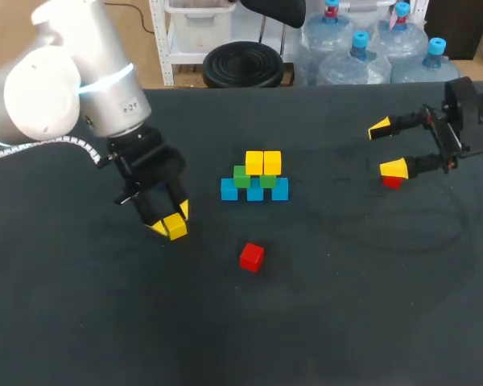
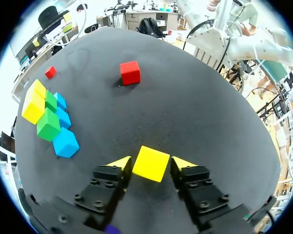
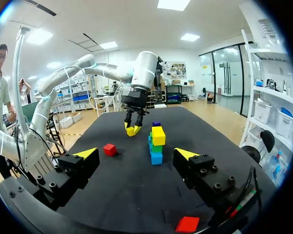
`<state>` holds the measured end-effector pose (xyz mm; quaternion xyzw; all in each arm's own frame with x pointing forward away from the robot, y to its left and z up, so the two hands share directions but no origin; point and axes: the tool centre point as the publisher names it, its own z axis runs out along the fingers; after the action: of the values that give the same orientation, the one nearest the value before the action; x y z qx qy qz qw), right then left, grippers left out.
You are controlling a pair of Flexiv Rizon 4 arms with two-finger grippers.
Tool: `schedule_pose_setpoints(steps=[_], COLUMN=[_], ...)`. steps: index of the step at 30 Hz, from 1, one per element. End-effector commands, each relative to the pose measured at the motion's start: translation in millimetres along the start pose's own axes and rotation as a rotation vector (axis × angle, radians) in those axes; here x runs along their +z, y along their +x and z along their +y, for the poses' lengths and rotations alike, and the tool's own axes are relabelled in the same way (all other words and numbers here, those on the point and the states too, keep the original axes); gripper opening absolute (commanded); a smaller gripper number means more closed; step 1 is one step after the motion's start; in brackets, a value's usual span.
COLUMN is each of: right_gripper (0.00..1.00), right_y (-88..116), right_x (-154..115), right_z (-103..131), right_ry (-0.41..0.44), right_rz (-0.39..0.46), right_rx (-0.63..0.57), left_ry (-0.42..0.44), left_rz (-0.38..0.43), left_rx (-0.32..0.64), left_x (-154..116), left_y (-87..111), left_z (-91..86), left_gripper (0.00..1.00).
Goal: Place the blue cubes, place green cubes on the blue cubes, place the yellow cubes on the green cubes, then place the red cubes on the yellow cubes, and place purple cube on the red cubes.
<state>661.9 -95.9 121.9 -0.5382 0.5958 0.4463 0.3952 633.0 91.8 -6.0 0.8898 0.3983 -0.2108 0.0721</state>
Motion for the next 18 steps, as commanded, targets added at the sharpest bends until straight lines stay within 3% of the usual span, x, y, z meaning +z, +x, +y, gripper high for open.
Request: schedule_pose_setpoints(steps=[1, 4, 6, 13, 18], right_gripper=[1.0, 1.0, 1.0, 1.0, 1.0], right_y=[0.3, 0.3, 0.3, 0.3, 0.3], right_x=[0.6, 0.6, 0.6, 0.6, 0.6], right_z=[-0.4, -0.4, -0.4, -0.4, -0.4], right_ry=[0.0, 0.0, 0.0, 0.0, 0.0], right_rz=[0.0, 0.0, 0.0, 0.0, 0.0], right_rx=[-0.001, -0.001, -0.001, -0.001, -0.001], left_ry=[0.008, 0.01, 0.008, -0.012, -0.063], left_rz=[-0.001, 0.0, 0.0, 0.005, -0.002], left_rx=[0.002, -0.003, -0.012, -0.076, -0.206], left_x=[-1.0, -0.5, -0.4, -7.8, -23.7], left_y=[1.8, 1.8, 1.6, -4.9, -14.0], left_z=[2.2, 2.1, 2.1, 2.1, 5.0], left_gripper=[0.36, 0.24, 0.0, 0.0, 0.0])
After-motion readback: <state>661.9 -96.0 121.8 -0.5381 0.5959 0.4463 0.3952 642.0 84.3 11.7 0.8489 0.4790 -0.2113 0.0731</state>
